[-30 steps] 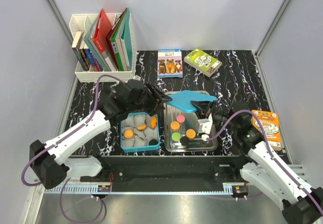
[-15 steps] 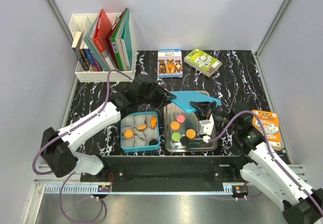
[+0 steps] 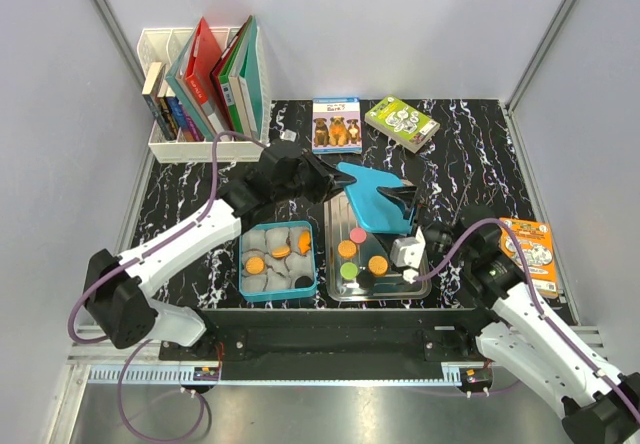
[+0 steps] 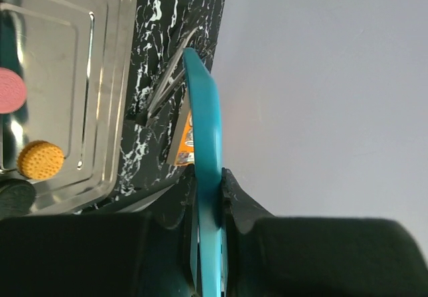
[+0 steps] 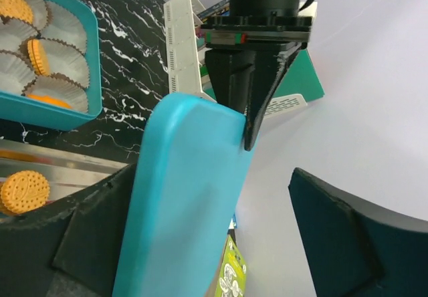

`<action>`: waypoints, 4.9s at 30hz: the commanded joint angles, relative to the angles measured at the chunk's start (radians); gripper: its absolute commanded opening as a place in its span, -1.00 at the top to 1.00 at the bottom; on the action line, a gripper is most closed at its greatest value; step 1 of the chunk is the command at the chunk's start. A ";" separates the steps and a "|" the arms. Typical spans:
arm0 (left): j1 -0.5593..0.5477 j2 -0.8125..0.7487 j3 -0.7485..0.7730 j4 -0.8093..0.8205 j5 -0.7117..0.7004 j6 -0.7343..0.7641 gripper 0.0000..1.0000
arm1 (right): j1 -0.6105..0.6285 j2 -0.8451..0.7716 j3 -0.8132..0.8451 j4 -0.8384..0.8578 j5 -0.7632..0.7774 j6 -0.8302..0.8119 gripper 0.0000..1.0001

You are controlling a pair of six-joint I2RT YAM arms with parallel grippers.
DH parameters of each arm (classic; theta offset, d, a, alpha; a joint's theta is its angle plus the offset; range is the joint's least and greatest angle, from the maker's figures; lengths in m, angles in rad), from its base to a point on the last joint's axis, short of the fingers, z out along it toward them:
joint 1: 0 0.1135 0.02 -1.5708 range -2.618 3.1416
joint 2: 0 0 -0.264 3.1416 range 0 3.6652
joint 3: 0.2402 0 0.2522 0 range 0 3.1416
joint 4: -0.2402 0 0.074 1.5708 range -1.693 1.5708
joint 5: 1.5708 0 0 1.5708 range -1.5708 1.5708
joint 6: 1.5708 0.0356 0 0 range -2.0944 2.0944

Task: Pack the cookies

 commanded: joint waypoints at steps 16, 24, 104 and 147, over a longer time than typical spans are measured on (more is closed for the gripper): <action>0.326 0.016 0.076 -0.022 0.454 0.581 1.00 | 0.004 0.158 0.557 -0.259 0.704 1.577 -0.99; 0.333 -0.115 -0.083 -0.070 0.649 0.905 1.00 | -0.039 0.205 0.546 -0.340 0.624 1.949 -0.86; 0.603 -0.680 -0.419 -0.415 -0.202 0.718 0.07 | 0.060 0.855 0.218 0.582 -0.129 2.284 1.00; 0.602 -0.643 -0.620 -0.340 -0.058 0.609 0.24 | 0.242 1.234 0.123 0.935 0.105 2.388 1.00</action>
